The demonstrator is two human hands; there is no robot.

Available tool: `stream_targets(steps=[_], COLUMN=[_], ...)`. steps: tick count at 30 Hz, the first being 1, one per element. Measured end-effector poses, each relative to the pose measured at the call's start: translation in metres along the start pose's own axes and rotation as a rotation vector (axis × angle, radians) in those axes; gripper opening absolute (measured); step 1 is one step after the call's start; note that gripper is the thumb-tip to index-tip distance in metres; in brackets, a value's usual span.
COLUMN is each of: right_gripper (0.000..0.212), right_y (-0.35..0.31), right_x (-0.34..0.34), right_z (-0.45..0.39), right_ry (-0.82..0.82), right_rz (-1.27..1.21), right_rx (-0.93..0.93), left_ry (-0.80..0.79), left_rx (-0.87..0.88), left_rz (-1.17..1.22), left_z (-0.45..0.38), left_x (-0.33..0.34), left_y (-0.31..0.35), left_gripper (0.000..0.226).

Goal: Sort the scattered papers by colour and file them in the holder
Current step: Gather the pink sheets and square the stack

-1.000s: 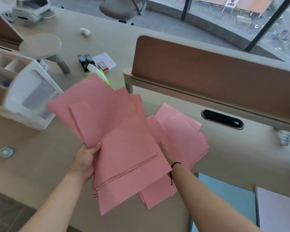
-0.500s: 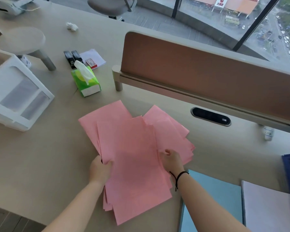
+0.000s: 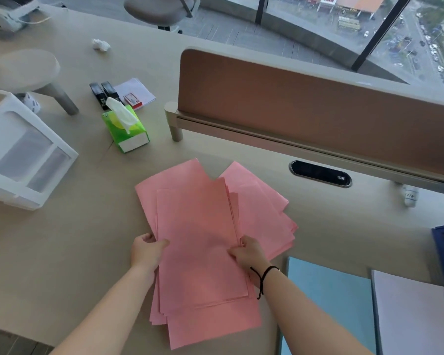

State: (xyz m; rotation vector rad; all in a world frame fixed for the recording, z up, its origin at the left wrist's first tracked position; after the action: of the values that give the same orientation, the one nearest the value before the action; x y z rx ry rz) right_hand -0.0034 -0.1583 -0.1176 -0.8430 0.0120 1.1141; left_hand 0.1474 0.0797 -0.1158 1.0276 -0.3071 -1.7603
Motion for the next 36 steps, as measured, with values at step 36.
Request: stream_targets(steps=[36], right_gripper=[0.036], right_y=[0.063], right_x=[-0.05], right_z=[-0.009], right_ry=[0.513], right_rz=[-0.53], right_rx=[0.47], left_ry=[-0.294], left_rx=[0.505], left_rz=[-0.866], left_z=[0.003], left_x=[0.121], left_y=[0.089], left_gripper=[0.044])
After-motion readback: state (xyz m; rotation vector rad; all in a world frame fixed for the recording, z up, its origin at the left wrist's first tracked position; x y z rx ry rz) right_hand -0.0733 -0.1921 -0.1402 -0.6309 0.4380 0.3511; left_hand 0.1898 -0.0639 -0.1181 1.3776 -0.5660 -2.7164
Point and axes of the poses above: each hand's wrist, its own z-axis away from the middle knuckle, its own x-axis out of the palm, y = z × x, the point moved 8 cm from there along -z, towards the middle knuckle, and after that the axes turned 10 degrees about y, right-handed, at the moved point
